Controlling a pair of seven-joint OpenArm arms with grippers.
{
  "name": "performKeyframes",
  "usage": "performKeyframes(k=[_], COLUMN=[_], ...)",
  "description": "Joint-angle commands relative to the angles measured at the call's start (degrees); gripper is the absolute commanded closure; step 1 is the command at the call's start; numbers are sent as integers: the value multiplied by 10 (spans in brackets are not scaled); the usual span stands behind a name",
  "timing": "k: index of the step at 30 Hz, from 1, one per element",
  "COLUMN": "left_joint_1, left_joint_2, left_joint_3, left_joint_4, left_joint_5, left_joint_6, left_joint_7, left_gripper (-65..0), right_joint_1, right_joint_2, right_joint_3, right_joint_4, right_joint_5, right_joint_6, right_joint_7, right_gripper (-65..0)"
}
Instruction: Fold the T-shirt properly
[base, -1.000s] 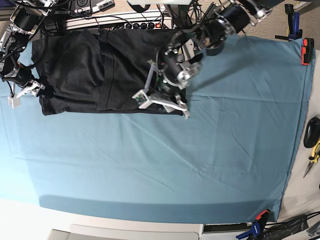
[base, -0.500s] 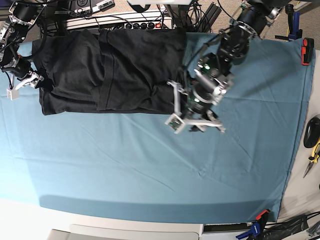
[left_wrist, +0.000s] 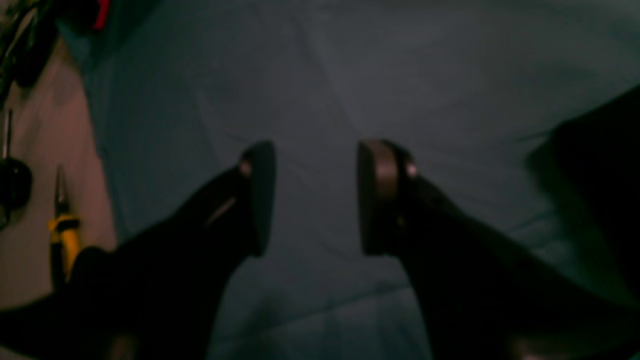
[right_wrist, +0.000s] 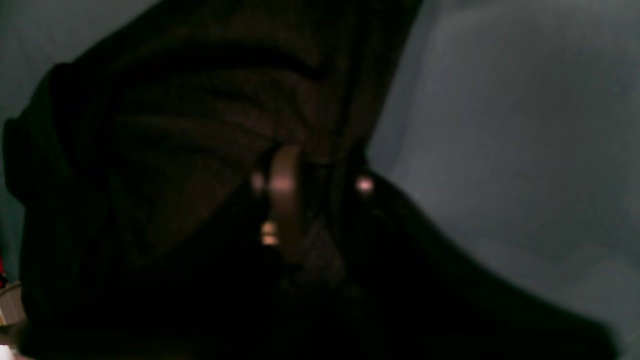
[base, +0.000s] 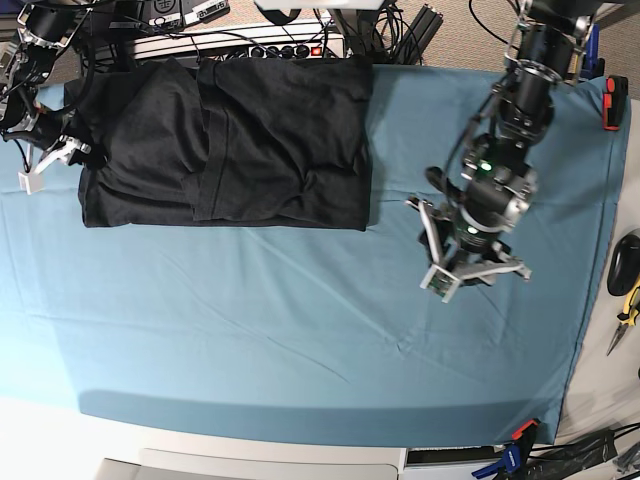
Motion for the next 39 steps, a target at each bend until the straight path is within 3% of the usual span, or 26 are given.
performKeyframes(k=[1,5,8,12,18,23,27,29,35,39], left_joint_1=[-7,3,18,41,57,57,57,57,57,57], left_joint_2=[-4,-7,-7,-7,-7,-7,-7,-7,-8,-18], left_joint_3=[-8,-17,-17,-18,-21,-21,-21,-21,-20,-20], left_joint_4=[11,11,11,11,11,11,11,11,11,11], left_joint_5=[-5,-6,-6,-5,-3,-3,-4,-4,-6,-17], left_joint_6=[2,-2,-2,-2,-2,-2,-2,-2,-2,-3], left_joint_7=[-12,-13,-13,-15,-17,-17,-17,-17,-17,-17], left_gripper=[-279,-279,-279,-279,-279,-279,-279,-279,-279,-279], right_joint_1=[-9,-9,-9,-9,-36,-97,-155,-176,-188,-187], right_joint_2=[0,0,0,-3,-58,-123,-175,-205,-282,-308], right_joint_3=[-4,-4,-4,-4,-4,-4,-4,-4,-28,-109], right_joint_4=[-4,-4,-3,0,124,360,542,603,642,642], right_joint_5=[-42,-21,43,132,158,113,15,-17,-31,-107], right_joint_6=[-5,6,35,47,50,63,64,60,58,56], right_joint_7=[-48,-51,-53,-53,-53,-53,-52,-25,2,53], right_gripper=[-18,0,0,0,0,0,0,0,0,0])
